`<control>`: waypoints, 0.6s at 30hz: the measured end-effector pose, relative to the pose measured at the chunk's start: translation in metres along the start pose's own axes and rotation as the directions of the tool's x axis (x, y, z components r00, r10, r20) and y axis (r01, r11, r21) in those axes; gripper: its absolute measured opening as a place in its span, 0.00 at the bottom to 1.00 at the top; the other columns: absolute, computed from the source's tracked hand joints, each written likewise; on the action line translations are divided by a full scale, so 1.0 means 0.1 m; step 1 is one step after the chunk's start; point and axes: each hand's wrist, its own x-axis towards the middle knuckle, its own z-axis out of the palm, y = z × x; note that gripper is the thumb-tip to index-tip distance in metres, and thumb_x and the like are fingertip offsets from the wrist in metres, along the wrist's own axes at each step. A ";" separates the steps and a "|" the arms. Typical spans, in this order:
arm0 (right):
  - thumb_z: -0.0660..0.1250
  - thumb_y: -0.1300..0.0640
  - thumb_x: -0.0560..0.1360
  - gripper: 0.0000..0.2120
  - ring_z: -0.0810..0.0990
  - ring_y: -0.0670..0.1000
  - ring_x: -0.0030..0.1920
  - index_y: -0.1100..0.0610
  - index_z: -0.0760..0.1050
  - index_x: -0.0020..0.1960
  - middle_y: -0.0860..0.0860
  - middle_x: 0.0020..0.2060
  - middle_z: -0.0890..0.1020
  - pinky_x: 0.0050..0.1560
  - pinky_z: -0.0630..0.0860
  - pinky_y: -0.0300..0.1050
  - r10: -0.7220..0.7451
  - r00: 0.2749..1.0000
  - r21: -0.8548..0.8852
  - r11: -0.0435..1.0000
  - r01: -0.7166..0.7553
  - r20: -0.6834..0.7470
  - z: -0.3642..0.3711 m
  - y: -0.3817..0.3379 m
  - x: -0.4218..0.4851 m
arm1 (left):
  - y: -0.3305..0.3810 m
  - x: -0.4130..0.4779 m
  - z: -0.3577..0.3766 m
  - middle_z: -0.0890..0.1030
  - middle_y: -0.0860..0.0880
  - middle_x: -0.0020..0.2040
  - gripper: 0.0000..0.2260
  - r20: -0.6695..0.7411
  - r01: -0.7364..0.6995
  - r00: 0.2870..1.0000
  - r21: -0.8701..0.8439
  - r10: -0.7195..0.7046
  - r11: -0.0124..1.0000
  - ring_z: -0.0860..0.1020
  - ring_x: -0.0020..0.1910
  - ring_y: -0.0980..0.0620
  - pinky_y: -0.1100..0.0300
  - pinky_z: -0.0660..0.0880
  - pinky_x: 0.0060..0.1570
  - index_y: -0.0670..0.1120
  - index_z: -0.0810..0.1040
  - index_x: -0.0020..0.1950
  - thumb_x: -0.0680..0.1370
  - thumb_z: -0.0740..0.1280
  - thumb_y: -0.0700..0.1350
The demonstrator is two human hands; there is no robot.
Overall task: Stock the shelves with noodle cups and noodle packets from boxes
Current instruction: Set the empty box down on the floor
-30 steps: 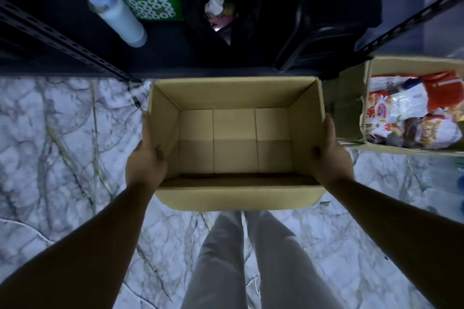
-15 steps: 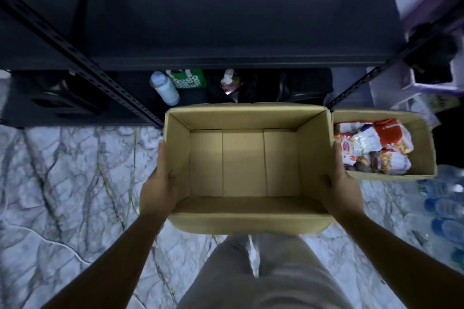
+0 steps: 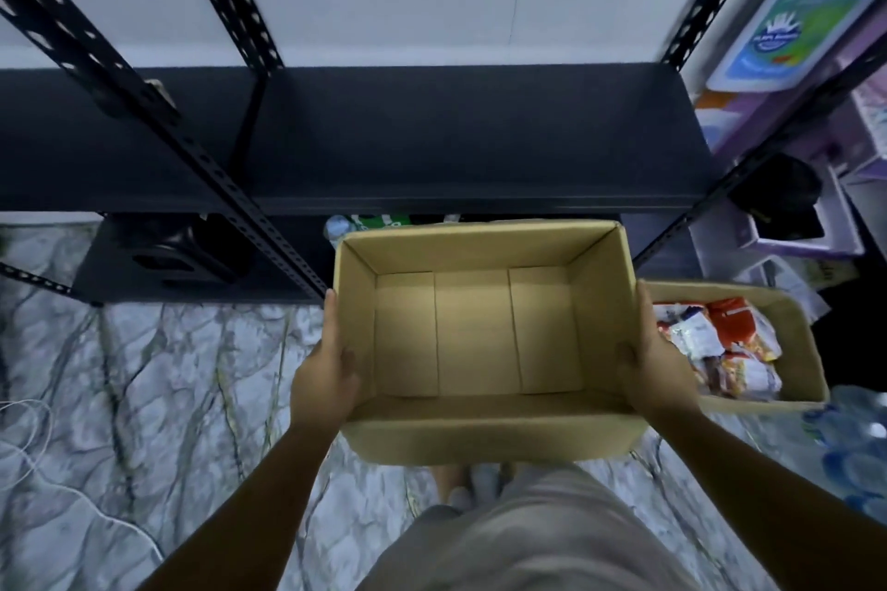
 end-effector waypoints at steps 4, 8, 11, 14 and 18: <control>0.62 0.67 0.76 0.50 0.78 0.59 0.36 0.40 0.32 0.81 0.57 0.41 0.77 0.41 0.80 0.59 -0.067 0.997 0.044 0.997 0.065 0.030 -0.11 -0.02 0.15 | 0.10 -0.07 -0.04 0.73 0.45 0.30 0.46 -0.033 0.043 0.999 -0.004 -0.043 0.999 0.73 0.26 0.48 0.52 0.71 0.26 0.61 0.38 0.83 0.78 0.62 0.33; 0.63 0.63 0.79 0.50 0.78 0.54 0.35 0.38 0.28 0.79 0.53 0.37 0.75 0.39 0.82 0.58 -0.085 0.991 0.017 0.996 0.084 0.102 -0.19 -0.02 0.34 | 0.21 -0.20 -0.05 0.73 0.46 0.30 0.46 -0.084 0.080 0.993 0.011 -0.079 0.997 0.73 0.26 0.49 0.54 0.69 0.25 0.57 0.40 0.84 0.76 0.61 0.32; 0.63 0.63 0.79 0.51 0.78 0.53 0.30 0.36 0.26 0.77 0.53 0.33 0.76 0.32 0.79 0.53 -0.157 0.979 0.000 0.987 0.158 0.129 -0.24 0.03 0.46 | 0.35 -0.40 -0.02 0.75 0.46 0.33 0.43 -0.095 0.147 0.984 -0.021 -0.148 0.989 0.74 0.29 0.51 0.53 0.71 0.28 0.55 0.40 0.84 0.75 0.58 0.35; 0.61 0.63 0.81 0.48 0.79 0.52 0.32 0.38 0.28 0.79 0.52 0.35 0.77 0.30 0.76 0.48 -0.194 0.954 0.015 0.981 0.195 0.227 -0.33 0.05 0.60 | 0.50 -0.70 0.04 0.74 0.50 0.35 0.43 -0.131 0.250 0.958 -0.042 -0.253 0.967 0.73 0.31 0.53 0.57 0.64 0.29 0.58 0.39 0.84 0.77 0.60 0.35; 0.63 0.63 0.80 0.49 0.78 0.51 0.29 0.38 0.28 0.79 0.51 0.32 0.78 0.30 0.79 0.50 -0.332 0.897 0.001 0.938 0.346 0.292 -0.33 0.09 0.80 | 0.65 -1.16 0.21 0.72 0.52 0.33 0.44 -0.183 0.396 0.897 -0.074 -0.403 0.915 0.71 0.30 0.55 0.59 0.63 0.28 0.58 0.40 0.84 0.77 0.61 0.35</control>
